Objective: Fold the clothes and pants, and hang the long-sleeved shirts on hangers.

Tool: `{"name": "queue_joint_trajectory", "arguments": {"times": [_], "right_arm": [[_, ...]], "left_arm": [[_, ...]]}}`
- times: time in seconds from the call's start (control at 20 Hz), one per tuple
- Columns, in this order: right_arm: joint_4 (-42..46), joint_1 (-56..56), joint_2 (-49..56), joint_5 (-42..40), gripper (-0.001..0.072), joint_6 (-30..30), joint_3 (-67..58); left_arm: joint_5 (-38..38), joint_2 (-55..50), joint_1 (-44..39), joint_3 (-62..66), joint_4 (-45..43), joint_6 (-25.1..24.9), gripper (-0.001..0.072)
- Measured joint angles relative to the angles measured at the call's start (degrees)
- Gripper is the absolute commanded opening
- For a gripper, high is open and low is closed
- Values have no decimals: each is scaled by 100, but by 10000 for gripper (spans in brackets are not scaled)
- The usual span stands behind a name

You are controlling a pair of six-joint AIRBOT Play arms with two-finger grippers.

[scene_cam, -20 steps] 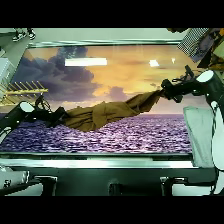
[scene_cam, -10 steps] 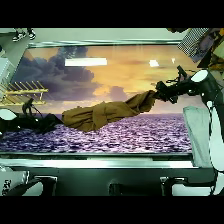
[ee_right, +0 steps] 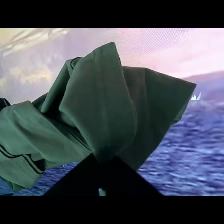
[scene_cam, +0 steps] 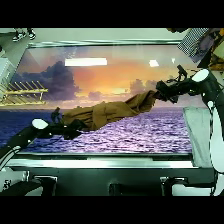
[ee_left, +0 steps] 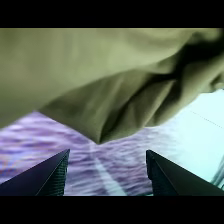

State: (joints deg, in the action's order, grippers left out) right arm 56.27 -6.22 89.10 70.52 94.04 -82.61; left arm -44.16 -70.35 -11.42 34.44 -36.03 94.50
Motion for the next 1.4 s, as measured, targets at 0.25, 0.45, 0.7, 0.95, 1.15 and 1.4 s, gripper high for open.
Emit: {"name": "queue_joint_trajectory", "arguments": {"times": [0.25,0.45,0.7,0.95,1.15,1.4], "right_arm": [[2,0,-2,2,29,-2,0],[0,0,-2,55,29,-4,0],[2,0,-13,114,29,-17,0],[70,0,-70,138,29,-24,0],[125,0,-129,138,29,-26,0],[155,0,-216,136,29,-28,0]], "left_arm": [[531,-348,-643,9,197,643,553],[804,-417,-767,13,208,953,553],[859,-236,-800,-2,35,1471,553],[1086,240,-804,2,-479,2802,529],[1335,271,-809,2,-765,3359,528],[1121,166,-848,2,-868,3659,529]]}}
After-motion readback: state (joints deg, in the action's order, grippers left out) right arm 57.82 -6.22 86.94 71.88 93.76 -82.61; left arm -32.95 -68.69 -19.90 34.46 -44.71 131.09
